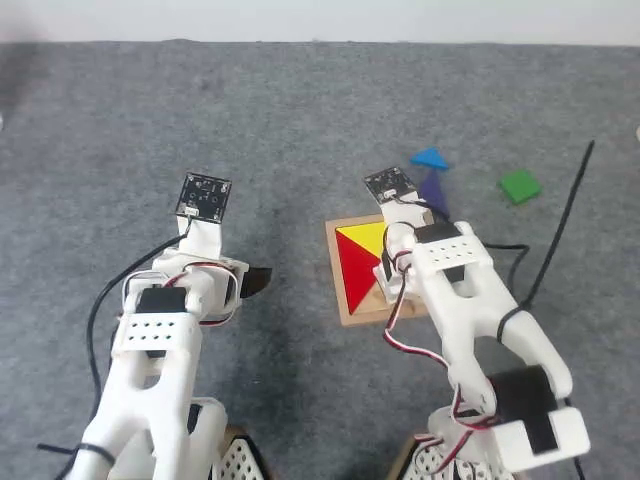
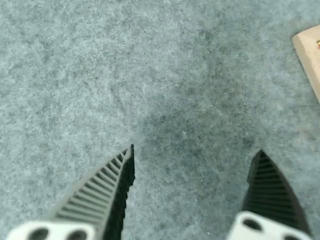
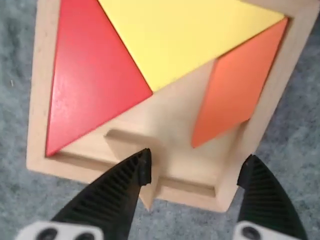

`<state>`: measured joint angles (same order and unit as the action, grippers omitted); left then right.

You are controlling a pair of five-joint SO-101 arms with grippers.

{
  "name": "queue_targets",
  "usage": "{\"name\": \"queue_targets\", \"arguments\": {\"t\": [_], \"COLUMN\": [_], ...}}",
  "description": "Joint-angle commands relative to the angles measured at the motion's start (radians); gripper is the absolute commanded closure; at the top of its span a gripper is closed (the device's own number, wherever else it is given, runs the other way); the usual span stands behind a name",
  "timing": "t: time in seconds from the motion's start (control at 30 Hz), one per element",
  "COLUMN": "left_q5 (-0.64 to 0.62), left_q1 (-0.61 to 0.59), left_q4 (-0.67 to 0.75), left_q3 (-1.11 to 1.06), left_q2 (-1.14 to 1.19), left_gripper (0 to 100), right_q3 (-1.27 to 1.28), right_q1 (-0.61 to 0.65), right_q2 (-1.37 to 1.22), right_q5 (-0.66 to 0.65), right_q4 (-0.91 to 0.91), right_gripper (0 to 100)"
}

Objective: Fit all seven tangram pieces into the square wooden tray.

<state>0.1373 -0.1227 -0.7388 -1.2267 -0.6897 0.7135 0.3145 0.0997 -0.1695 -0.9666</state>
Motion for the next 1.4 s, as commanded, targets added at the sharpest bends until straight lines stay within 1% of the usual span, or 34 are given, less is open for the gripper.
{"name": "queue_targets", "arguments": {"t": [0.0,0.2,0.33,0.5,0.57,0.67,0.93,1.13,1.37], "left_q5": [0.008,0.008,0.008,0.008,0.008,0.008,0.008,0.008,0.008], "left_q1": [-0.003,-0.003,-0.003,-0.002,-0.002,-0.002,-0.003,-0.003,-0.003], "left_q4": [0.021,0.021,0.021,0.021,0.021,0.021,0.021,0.021,0.021], "left_q3": [0.004,0.004,0.004,0.004,0.004,0.004,0.004,0.004,0.004], "left_q2": [-0.025,-0.025,-0.025,-0.025,-0.025,-0.025,-0.025,-0.025,-0.025], "left_gripper": [65,65,65,65,65,65,65,65,65], "right_q3": [-0.035,-0.13,-0.13,-0.066,-0.04,-0.008,0.011,0.014,0.014], "right_q1": [0.008,0.002,-0.018,-0.039,-0.031,-0.002,0.079,0.076,0.073], "right_q2": [-0.041,-0.059,0.062,0.214,0.24,0.242,0.242,0.243,0.214], "right_q5": [0.005,0.037,0.029,0.021,-0.02,-0.041,-0.044,-0.087,-0.092], "right_q4": [0.039,0.002,-0.077,-0.142,-0.189,-0.208,-0.223,-0.277,-0.259], "right_gripper": [69.9,69.9,69.9,69.9,69.9,69.9,69.9,69.9,69.9]}}
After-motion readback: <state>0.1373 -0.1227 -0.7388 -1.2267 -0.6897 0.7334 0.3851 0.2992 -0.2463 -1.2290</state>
